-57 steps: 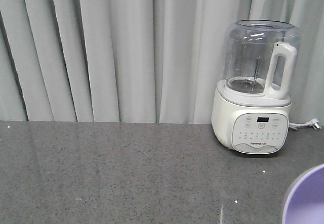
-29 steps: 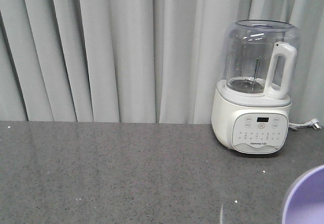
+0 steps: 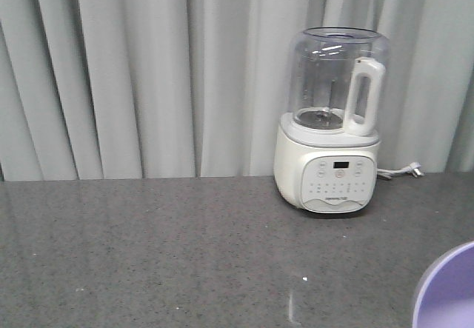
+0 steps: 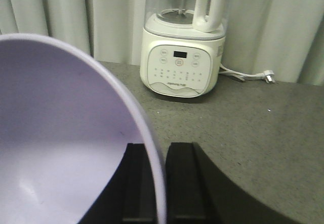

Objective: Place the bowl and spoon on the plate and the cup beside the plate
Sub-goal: 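Drive the base, holding spoon and bowl, to the counter with the plate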

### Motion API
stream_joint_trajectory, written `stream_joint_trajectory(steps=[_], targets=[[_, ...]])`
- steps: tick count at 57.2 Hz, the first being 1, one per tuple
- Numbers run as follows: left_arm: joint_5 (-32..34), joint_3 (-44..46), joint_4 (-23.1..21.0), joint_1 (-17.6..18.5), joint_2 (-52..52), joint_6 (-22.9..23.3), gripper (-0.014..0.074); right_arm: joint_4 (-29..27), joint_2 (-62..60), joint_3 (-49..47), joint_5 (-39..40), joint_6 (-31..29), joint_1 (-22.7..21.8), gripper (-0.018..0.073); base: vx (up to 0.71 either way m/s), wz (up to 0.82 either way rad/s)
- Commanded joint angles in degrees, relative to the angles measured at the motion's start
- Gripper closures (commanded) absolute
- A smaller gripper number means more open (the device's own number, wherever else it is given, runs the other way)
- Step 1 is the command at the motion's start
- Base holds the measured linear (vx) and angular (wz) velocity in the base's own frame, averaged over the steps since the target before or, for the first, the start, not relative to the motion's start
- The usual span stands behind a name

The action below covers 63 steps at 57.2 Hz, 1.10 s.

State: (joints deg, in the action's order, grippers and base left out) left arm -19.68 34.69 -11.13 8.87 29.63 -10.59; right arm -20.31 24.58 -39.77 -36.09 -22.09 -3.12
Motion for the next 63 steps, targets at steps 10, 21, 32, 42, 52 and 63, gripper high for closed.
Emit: stream_joint_trajectory(steps=[10, 21, 32, 42, 52, 63], targets=[[4.7, 1.7, -0.9, 0.2, 0.2, 0.3, 0.0603, -0.8, 0.4, -1.6, 4.7, -0.2, 0.0, 0.0568, -0.10, -0.41], [4.7, 1.7, -0.9, 0.2, 0.2, 0.3, 0.0603, -0.8, 0.4, -1.6, 4.7, -0.2, 0.0, 0.0568, -0.11, -0.52], [4.7, 1.7, -0.9, 0.2, 0.2, 0.3, 0.0603, -0.8, 0.4, -1.6, 4.7, -0.2, 0.0, 0.0568, -0.12, -0.54], [4.7, 1.7, -0.9, 0.2, 0.2, 0.3, 0.0603, -0.8, 0.4, -1.6, 4.7, -0.2, 0.0, 0.0568, -0.13, -0.51], [4.7, 1.7, -0.9, 0.2, 0.2, 0.3, 0.0603, -0.8, 0.4, -1.6, 4.7, -0.2, 0.0, 0.0568, -0.13, -0.49], [4.7, 1.7, -0.9, 0.2, 0.2, 0.3, 0.0603, -0.8, 0.4, -1.6, 4.7, -0.2, 0.0, 0.0568, -0.10, -0.42]])
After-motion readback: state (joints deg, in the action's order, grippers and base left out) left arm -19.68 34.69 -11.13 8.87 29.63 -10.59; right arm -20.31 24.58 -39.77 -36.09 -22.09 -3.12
